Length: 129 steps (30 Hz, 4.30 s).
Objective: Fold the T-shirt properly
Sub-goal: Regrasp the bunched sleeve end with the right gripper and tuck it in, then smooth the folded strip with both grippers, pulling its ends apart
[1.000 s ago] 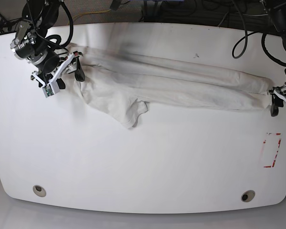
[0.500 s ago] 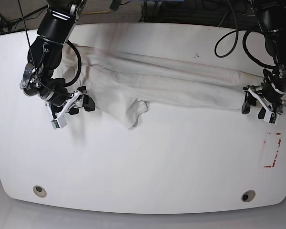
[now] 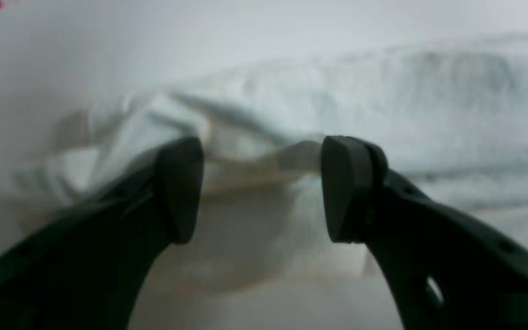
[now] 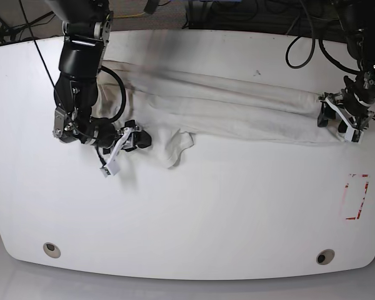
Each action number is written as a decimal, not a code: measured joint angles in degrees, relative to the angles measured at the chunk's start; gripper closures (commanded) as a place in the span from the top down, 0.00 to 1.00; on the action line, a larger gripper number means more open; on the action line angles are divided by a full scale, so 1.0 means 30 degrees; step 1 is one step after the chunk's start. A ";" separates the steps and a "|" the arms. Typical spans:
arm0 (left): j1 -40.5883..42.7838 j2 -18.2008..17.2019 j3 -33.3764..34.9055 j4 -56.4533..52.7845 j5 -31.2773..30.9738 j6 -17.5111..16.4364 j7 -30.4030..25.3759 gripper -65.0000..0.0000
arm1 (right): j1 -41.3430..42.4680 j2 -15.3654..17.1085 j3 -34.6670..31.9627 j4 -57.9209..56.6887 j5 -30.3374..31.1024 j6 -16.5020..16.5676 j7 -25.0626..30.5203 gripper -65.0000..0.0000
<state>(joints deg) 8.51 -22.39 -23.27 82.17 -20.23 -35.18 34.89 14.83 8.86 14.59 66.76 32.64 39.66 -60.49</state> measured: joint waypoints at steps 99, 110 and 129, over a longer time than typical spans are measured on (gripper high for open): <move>-0.0321 0.3315 -0.2040 0.0816 0.1785 -0.0612 0.1078 0.58 | -0.6375 0.4568 0.2747 0.5486 0.0641 0.0291 -0.0444 0.54; -0.0262 0.3038 -0.6972 0.3876 -0.2135 -0.0634 0.6164 0.68 | -0.6076 0.3876 0.1814 0.6200 -0.1392 0.0095 0.0291 0.54; -0.0255 0.3133 -0.5843 -0.0393 -0.2142 0.0466 0.4080 0.71 | -0.6069 0.3351 0.1938 0.6266 -0.1326 0.0087 0.0306 0.54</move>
<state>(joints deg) 7.75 -12.99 -40.80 80.99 -26.65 -33.78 47.13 -3.38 18.92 20.40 85.56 28.67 39.92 -59.57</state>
